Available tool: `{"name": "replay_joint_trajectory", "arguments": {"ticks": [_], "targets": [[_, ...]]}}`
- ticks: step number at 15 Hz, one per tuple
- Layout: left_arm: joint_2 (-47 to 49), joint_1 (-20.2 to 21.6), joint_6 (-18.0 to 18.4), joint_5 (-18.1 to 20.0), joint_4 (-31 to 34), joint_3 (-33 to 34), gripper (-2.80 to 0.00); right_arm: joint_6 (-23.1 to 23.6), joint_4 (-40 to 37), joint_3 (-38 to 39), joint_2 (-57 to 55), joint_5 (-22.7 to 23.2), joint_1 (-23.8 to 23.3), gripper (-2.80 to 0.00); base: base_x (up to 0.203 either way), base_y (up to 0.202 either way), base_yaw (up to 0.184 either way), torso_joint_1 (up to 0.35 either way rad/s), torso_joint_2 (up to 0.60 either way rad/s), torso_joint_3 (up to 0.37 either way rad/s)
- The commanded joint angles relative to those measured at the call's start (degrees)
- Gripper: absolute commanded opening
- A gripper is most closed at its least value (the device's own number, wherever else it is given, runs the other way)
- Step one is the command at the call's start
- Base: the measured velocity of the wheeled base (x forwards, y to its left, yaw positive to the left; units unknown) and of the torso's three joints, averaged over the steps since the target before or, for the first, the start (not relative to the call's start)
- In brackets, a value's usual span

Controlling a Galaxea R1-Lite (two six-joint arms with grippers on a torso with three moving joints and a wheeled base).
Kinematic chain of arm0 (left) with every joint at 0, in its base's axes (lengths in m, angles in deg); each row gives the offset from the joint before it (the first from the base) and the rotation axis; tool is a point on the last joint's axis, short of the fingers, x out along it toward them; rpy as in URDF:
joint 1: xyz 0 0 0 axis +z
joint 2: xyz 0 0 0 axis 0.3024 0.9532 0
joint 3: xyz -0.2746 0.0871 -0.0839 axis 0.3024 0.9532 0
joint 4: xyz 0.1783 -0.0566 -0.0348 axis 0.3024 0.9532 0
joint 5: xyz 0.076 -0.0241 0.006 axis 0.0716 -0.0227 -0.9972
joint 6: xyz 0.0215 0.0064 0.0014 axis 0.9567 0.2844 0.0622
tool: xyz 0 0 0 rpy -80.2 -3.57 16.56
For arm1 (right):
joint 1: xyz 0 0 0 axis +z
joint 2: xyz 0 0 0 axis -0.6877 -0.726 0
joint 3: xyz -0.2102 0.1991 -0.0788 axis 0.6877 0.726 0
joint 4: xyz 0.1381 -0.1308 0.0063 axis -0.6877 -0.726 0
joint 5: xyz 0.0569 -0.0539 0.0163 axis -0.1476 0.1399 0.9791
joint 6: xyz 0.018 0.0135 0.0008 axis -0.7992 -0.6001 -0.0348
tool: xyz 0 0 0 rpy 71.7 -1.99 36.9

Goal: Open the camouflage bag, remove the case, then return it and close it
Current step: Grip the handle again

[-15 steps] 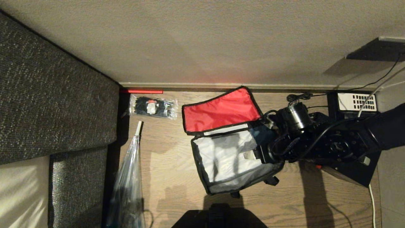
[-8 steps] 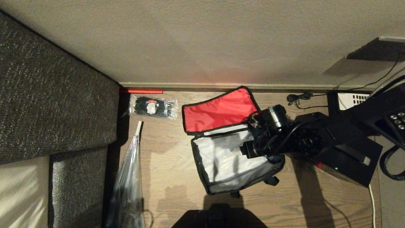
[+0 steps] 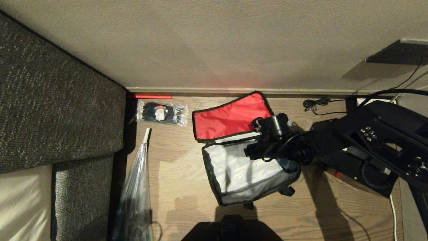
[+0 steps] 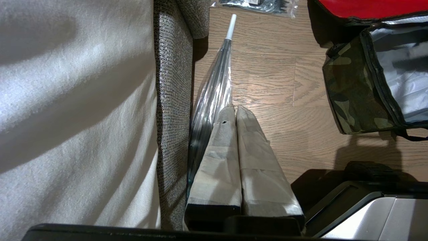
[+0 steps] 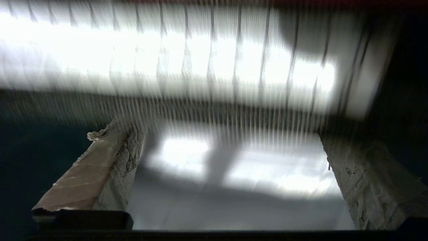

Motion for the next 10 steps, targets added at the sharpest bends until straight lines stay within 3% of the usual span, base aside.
{"name": "replay_joint_trajectory", "arguments": {"ticks": [1, 6, 10], "targets": [[-0.11, -0.04, -0.01, -0.02, -0.04, 0.18, -2.8, 4.49, 6.14, 0.04, -1.72, -0.39, -0.25, 0.0, 0.0, 0.0, 0.0, 0.0, 0.0, 0.0], [-0.11, 0.05, 0.05, -0.02, -0.02, 0.09, -2.8, 12.13, 14.4, 1.11, -1.41, -3.9, -0.34, 0.0, 0.0, 0.0, 0.0, 0.0, 0.0, 0.0], [-0.11, 0.05, 0.05, -0.02, -0.02, 0.1, -2.8, 15.51, 17.9, 2.56, -0.61, -5.43, -0.79, 0.0, 0.0, 0.0, 0.0, 0.0, 0.0, 0.0]]}}
